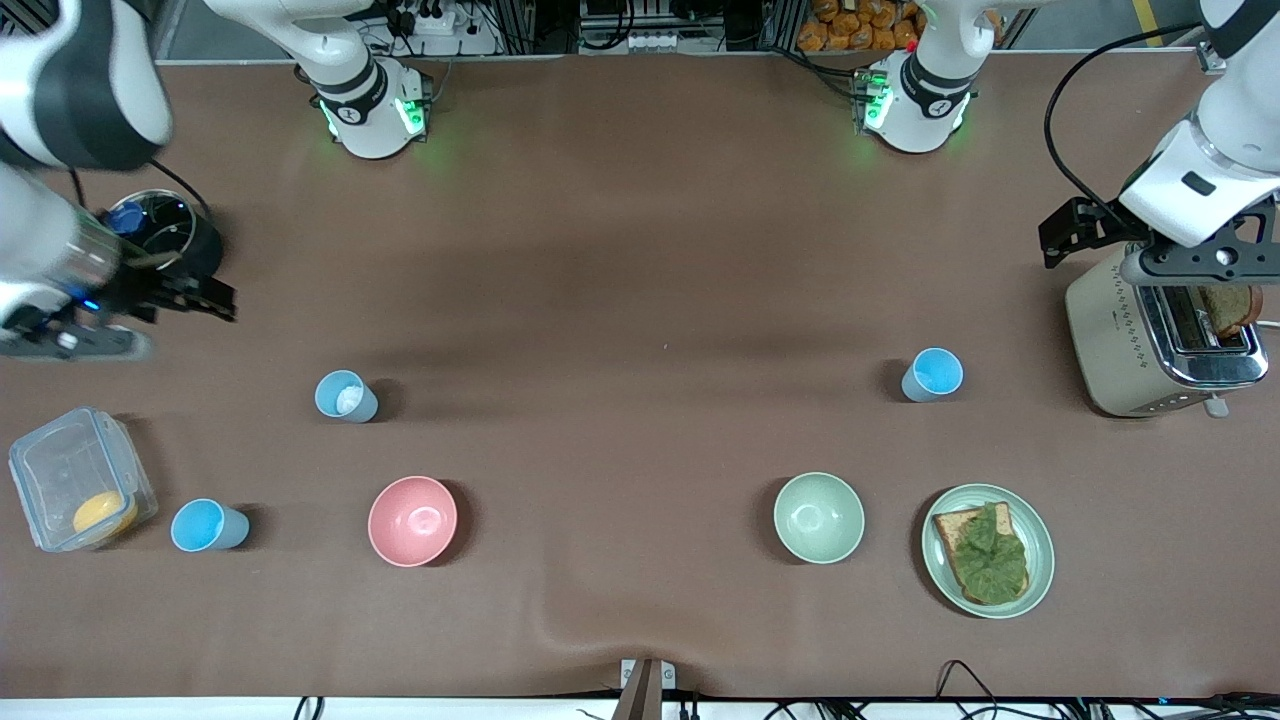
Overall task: Stack blue cups with both arms
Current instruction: 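Reach the right gripper and the left gripper toward separate blue cups, then grasp a blue cup with the right gripper while the left gripper grasps another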
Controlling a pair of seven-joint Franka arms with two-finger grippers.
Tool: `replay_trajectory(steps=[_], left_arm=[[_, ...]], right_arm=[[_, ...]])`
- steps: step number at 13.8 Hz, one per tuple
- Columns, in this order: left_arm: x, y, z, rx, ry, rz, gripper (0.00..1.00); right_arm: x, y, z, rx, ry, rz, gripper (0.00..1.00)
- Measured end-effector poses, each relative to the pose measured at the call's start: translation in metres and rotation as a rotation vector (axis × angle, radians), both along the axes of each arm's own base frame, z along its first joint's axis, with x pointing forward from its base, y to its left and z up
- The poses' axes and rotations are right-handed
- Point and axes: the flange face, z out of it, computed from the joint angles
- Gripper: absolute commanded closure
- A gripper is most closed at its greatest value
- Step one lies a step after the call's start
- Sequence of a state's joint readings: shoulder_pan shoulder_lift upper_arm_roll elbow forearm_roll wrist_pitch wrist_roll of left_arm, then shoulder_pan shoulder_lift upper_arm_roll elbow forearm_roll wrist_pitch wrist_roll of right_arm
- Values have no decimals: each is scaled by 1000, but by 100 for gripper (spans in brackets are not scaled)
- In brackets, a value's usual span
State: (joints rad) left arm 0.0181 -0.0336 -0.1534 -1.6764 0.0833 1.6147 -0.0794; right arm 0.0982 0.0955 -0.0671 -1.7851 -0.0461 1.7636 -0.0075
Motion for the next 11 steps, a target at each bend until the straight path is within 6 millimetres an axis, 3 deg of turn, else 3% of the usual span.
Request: replay_trajectory(steps=[3, 6, 8, 11], left_arm=[[16, 0, -15, -16, 14, 6, 0], [39, 21, -37, -145, 18, 77, 0], [54, 32, -73, -174, 74, 103, 0], [74, 20, -150, -180, 197, 97, 0]], right_arm=[[19, 19, -82, -4, -3, 26, 0], [11, 19, -161, 8, -94, 29, 0], [-1, 19, -195, 11, -118, 31, 0], [-4, 17, -226, 11, -128, 31, 0]])
